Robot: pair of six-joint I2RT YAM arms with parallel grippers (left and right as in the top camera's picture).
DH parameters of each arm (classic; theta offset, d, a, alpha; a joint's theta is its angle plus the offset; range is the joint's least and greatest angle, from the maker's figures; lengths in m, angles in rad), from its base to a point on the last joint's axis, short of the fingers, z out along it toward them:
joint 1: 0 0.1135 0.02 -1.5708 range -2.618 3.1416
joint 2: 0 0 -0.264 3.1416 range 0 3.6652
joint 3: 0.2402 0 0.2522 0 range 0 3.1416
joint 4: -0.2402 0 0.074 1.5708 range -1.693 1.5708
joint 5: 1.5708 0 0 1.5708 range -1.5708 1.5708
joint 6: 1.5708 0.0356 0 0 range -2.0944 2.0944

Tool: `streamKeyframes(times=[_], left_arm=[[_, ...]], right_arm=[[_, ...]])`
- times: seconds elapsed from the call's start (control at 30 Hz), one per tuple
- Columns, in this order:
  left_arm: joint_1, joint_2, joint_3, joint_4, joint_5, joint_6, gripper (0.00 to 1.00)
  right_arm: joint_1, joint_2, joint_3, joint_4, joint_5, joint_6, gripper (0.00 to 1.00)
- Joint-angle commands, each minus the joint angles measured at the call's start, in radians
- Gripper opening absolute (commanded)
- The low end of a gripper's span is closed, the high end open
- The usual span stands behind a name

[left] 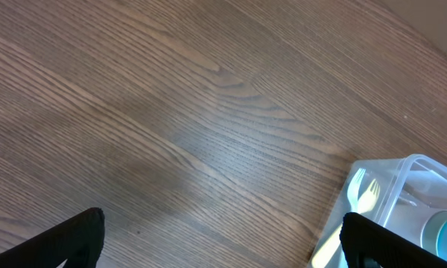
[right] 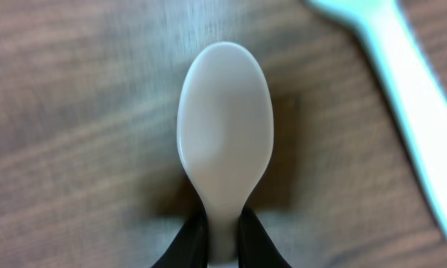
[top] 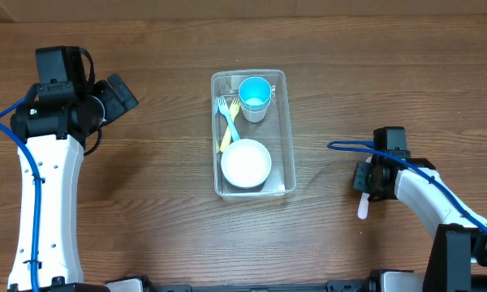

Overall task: Pack container
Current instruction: 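Carry the white spoon into the container's right side and release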

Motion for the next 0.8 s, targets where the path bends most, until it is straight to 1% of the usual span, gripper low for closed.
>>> streamKeyframes(times=[0.0, 0.07, 0.13, 0.2, 0.27, 0.37, 0.47, 0.53, 0.6, 0.7, 0.77], left_arm=[[0.003, -0.005, 0.01, 0.001, 0.005, 0.022, 1.0], [0.003, -0.005, 0.01, 0.001, 0.005, 0.022, 1.0], [0.003, -0.005, 0.01, 0.001, 0.005, 0.022, 1.0], [0.003, -0.005, 0.01, 0.001, 0.005, 0.022, 1.0], [0.003, -0.005, 0.01, 0.001, 0.005, 0.022, 1.0], [0.003, -0.005, 0.01, 0.001, 0.005, 0.022, 1.0], [0.003, -0.005, 0.01, 0.001, 0.005, 0.022, 1.0], [0.003, -0.005, 0.01, 0.001, 0.005, 0.022, 1.0], [0.003, -0.005, 0.01, 0.001, 0.005, 0.022, 1.0], [0.003, -0.005, 0.01, 0.001, 0.005, 0.022, 1.0], [0.003, -0.005, 0.01, 0.001, 0.005, 0.022, 1.0]], right_arm=[[-0.001, 0.008, 0.054, -0.051, -0.018, 0.025, 0.04], [-0.001, 0.009, 0.076, -0.07, -0.034, 0.025, 0.04], [-0.001, 0.008, 0.111, -0.09, -0.12, 0.026, 0.04], [0.0, 0.008, 0.18, -0.133, -0.211, 0.052, 0.04], [0.014, 0.008, 0.26, -0.197, -0.219, 0.054, 0.04], [0.079, 0.008, 0.431, -0.331, -0.217, 0.051, 0.04], [0.175, 0.008, 0.569, -0.391, -0.216, 0.052, 0.04], [0.247, 0.008, 0.622, -0.39, -0.216, 0.057, 0.04], [0.332, 0.009, 0.63, -0.349, -0.205, 0.072, 0.04], [0.461, 0.009, 0.629, -0.294, -0.106, 0.071, 0.04], [0.512, 0.009, 0.629, -0.261, -0.066, 0.071, 0.04]])
